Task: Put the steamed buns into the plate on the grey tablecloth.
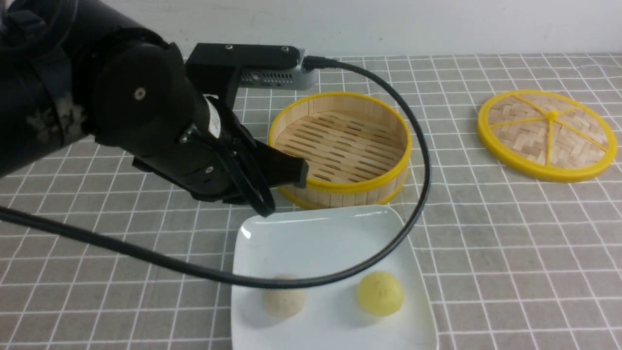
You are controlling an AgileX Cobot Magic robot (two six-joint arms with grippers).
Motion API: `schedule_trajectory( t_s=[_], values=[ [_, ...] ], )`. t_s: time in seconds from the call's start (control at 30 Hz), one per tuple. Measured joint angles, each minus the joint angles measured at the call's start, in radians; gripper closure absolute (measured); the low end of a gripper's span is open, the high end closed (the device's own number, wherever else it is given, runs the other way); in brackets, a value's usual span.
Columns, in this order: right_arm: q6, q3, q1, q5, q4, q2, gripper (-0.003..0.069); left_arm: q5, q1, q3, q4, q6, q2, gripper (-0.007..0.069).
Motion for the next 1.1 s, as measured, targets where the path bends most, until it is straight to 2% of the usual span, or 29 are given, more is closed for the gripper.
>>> schedule_trajectory(
  t_s=[0.13, 0.27, 0.33, 0.43, 0.5, 0.57, 0.6, 0.63, 0.7, 0.8, 1.1],
  values=[
    [0.123, 0.214, 0.0, -0.361, -0.1, -0.113, 0.0662, 0.014, 0.0, 0.0, 0.009, 0.004, -0.002, 0.0623],
    [0.163, 0.32, 0.0, -0.612, -0.164, -0.122, 0.0675, 0.017, 0.0, 0.0, 0.01, 0.005, -0.002, 0.0623],
    [0.165, 0.333, 0.0, -0.674, -0.168, -0.122, 0.0675, 0.017, 0.0, 0.0, 0.014, 0.005, -0.002, 0.0623],
    [0.153, 0.337, 0.0, -0.697, -0.164, -0.122, 0.0675, 0.017, 0.0, 0.0, 0.019, 0.006, -0.002, 0.0623],
    [0.103, 0.337, 0.006, -0.68, -0.138, -0.123, 0.0675, 0.017, 0.0, 0.0, 0.027, 0.006, -0.002, 0.0623],
    [0.024, 0.337, 0.026, -0.634, -0.079, -0.125, 0.0675, 0.018, 0.0, 0.0, 0.035, 0.006, -0.002, 0.0623],
    [-0.038, 0.337, 0.043, -0.586, -0.01, -0.126, 0.0675, 0.02, 0.0, 0.0, 0.038, 0.006, -0.002, 0.0623],
    [-0.049, 0.337, 0.045, -0.586, 0.0, -0.126, 0.0675, 0.02, 0.0, 0.0, 0.04, 0.006, -0.002, 0.0623],
    [-0.19, 0.337, 0.083, -0.515, 0.143, -0.126, 0.0675, 0.022, 0.0, 0.0, 0.044, 0.006, -0.002, 0.0623],
    [-0.276, 0.337, 0.1, -0.516, 0.234, -0.126, 0.0675, 0.023, 0.0, 0.0, 0.045, 0.006, -0.002, 0.0621],
    [-0.295, 0.337, 0.103, -0.584, 0.259, -0.126, 0.0671, 0.027, 0.0, 0.0, 0.046, 0.006, -0.002, 0.0613]
  ],
)
